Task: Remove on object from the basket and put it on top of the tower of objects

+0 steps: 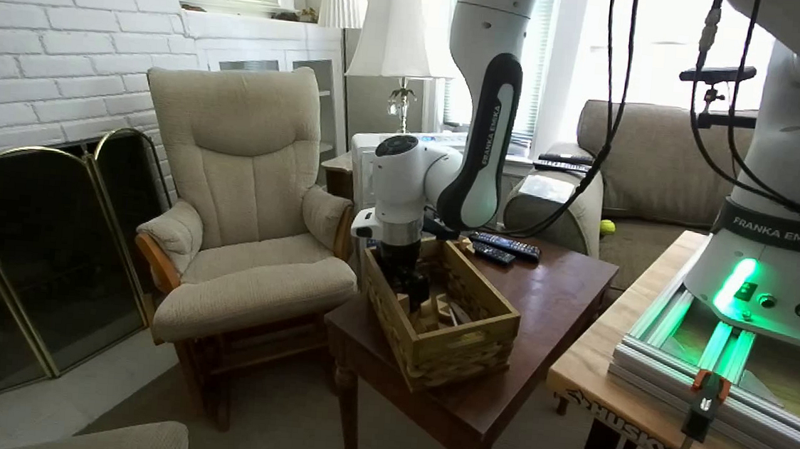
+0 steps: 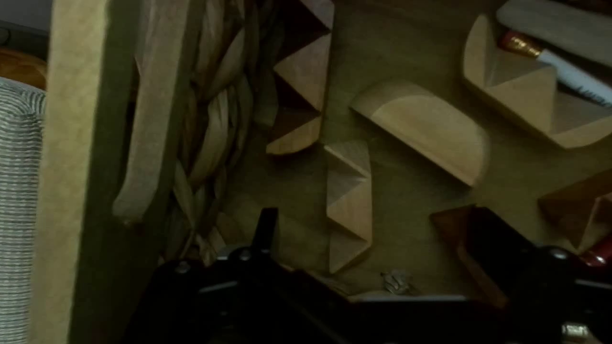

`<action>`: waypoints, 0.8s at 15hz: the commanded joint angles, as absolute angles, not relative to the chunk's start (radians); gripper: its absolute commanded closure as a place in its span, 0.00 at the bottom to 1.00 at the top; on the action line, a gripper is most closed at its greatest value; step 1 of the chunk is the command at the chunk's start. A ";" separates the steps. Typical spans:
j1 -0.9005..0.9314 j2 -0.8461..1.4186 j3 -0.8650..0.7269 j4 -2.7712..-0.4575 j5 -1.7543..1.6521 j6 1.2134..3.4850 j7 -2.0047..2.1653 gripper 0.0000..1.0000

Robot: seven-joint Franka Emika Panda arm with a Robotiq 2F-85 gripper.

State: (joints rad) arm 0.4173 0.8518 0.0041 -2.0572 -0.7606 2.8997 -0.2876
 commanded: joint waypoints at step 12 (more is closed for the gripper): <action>0.431 0.905 -0.007 -2.012 -0.796 2.914 -0.259 0.69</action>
State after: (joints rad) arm 0.4208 0.8652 0.0043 -2.0494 -0.7606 2.8998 -0.2876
